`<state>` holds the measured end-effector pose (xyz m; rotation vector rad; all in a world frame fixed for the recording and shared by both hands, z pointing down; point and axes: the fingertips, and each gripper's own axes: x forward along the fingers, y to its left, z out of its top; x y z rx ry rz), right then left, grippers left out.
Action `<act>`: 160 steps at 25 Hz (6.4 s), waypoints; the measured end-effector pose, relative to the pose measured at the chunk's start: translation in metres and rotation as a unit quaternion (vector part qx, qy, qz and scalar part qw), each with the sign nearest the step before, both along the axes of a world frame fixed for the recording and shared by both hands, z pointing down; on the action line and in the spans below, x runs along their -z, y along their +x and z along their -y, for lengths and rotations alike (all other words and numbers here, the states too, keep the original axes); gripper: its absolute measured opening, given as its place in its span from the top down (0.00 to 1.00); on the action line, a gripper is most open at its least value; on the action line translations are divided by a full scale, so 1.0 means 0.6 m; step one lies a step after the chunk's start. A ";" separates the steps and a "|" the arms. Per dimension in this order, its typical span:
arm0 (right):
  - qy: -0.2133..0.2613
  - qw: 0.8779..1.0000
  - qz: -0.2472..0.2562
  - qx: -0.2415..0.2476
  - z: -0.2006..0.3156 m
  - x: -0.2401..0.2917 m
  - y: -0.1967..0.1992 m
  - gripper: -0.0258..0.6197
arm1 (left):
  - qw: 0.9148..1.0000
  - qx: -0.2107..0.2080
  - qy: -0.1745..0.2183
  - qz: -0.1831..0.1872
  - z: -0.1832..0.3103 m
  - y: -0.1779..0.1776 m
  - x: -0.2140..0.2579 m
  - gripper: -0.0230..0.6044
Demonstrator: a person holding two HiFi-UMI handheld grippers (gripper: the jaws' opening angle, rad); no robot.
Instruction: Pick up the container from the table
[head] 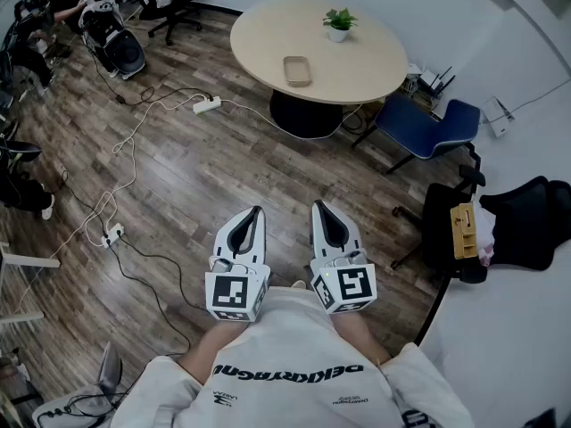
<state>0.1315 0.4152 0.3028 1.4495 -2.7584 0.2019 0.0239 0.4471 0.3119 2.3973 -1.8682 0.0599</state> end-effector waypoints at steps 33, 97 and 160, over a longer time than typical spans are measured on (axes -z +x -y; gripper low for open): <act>-0.036 0.998 -0.007 -0.056 0.398 -0.072 -0.078 0.91 | 0.998 -0.061 -0.028 0.001 0.405 -0.072 -0.058 0.94; -0.288 0.951 -0.043 -0.102 1.153 -0.484 -0.072 0.80 | 0.952 -0.045 -0.295 -0.074 1.169 -0.071 -0.489 0.84; -0.306 0.943 -0.032 -0.126 1.156 -0.470 -0.093 0.87 | 0.944 -0.036 -0.306 -0.114 1.186 -0.109 -0.455 0.89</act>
